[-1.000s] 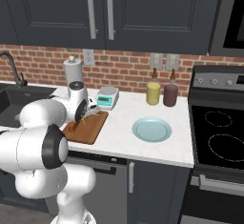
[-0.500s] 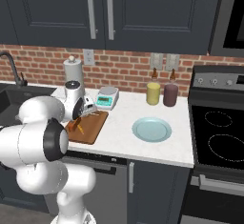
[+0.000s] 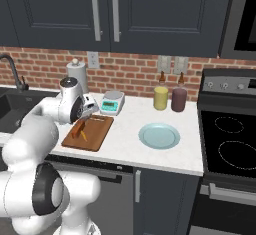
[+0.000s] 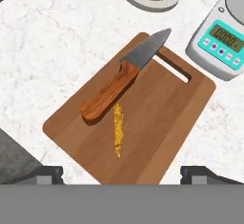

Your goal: Pick up the knife from the drawer and place it on the cutting board. Then place the meat from the plate to the cutting board.

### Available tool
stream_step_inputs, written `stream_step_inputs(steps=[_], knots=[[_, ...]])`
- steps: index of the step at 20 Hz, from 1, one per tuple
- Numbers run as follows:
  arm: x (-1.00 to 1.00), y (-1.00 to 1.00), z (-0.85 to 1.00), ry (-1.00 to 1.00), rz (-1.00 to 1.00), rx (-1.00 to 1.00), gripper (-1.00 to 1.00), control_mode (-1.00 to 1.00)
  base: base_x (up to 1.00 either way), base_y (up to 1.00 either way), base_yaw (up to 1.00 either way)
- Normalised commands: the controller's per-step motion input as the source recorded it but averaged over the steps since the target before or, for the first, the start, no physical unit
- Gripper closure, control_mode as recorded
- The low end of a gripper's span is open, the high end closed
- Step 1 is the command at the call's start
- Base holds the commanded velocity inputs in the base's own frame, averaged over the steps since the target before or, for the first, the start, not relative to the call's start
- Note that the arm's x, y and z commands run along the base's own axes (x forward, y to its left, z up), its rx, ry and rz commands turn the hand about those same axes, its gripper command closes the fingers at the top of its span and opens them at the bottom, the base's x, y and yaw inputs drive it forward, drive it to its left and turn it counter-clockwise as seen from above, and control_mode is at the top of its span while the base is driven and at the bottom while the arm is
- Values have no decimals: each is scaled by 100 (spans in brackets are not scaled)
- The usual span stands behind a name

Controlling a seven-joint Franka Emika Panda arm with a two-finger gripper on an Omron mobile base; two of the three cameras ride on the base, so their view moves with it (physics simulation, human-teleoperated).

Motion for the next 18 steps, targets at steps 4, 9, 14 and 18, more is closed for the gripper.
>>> stream_step_inputs(steps=[4, 9, 14, 18], knots=[[-98, -33, 71, -3, 0, 33, -100, -100, 0, 0, 0], [-100, -34, 44, -10, 0, 32, -100, -100, 0, 0, 0], [-95, -9, 64, -19, 0, 10, -100, -100, 0, 0, 0], [-97, 0, 72, -21, -3, 0, -100, -100, 0, 0, 0]])
